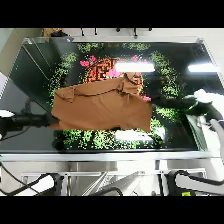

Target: Fold the shirts.

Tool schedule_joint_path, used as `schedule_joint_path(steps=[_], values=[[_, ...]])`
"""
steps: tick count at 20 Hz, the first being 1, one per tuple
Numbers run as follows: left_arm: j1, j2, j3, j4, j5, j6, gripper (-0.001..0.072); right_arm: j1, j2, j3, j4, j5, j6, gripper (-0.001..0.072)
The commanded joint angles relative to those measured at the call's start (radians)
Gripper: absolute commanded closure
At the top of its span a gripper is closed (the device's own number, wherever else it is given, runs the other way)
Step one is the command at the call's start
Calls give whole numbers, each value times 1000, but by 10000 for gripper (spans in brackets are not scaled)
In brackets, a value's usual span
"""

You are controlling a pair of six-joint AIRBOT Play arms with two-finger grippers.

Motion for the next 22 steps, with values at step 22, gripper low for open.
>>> schedule_joint_path(steps=[22], values=[[-214, 39, 549, -93, -18, -113, 694, -271, 44, 587, 111, 86, 9, 687]])
